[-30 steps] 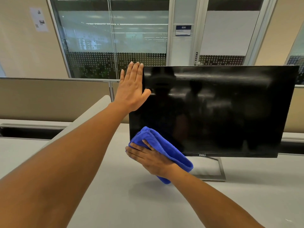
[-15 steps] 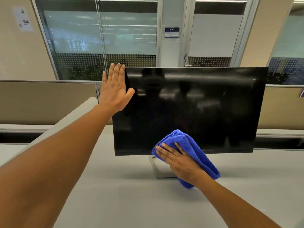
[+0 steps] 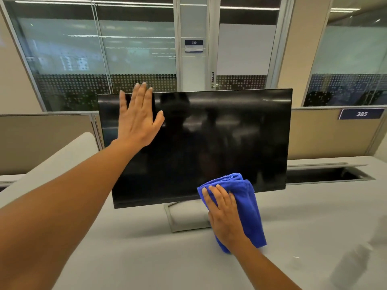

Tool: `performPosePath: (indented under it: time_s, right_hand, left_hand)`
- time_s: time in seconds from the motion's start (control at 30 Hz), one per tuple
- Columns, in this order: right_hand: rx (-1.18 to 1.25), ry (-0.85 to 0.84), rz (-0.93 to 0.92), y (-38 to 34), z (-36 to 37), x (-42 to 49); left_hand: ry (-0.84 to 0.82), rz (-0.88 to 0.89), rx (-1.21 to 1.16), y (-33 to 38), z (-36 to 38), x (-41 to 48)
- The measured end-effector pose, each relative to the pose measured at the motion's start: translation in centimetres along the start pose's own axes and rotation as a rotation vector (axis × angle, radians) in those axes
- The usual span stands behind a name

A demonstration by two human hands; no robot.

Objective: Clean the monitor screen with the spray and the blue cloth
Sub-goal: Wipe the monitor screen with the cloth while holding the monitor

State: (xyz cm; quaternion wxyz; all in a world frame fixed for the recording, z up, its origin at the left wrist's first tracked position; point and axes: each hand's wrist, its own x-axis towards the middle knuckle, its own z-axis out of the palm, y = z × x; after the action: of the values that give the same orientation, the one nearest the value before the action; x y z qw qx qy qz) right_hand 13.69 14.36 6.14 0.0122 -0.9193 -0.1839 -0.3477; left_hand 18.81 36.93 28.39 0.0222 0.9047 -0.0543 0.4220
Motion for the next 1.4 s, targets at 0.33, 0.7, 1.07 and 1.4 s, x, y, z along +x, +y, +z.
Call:
performPosePath:
  time_s: [0.33,0.7,1.07,1.4]
  right_hand:
    - [-0.001,-0.167,-0.223,-3.6,0.4,1.2]
    - [-0.004,-0.032,0.223,5.3,-0.3,-2.1]
    - [0.442,0.168,0.976,10.8,0.5,0.0]
    - [0.795,0.546,0.931,12.9,-3.0,7.8]
  left_hand:
    - [-0.060,0.109,-0.041,6.5,2.1,1.7]
    - [-0.024,0.080,-0.150,7.1,2.4,1.6]
    - [-0.038,0.081,-0.124,7.0,2.4,1.4]
    - [-0.039,0.072,-0.134,7.1,2.6,1.3]
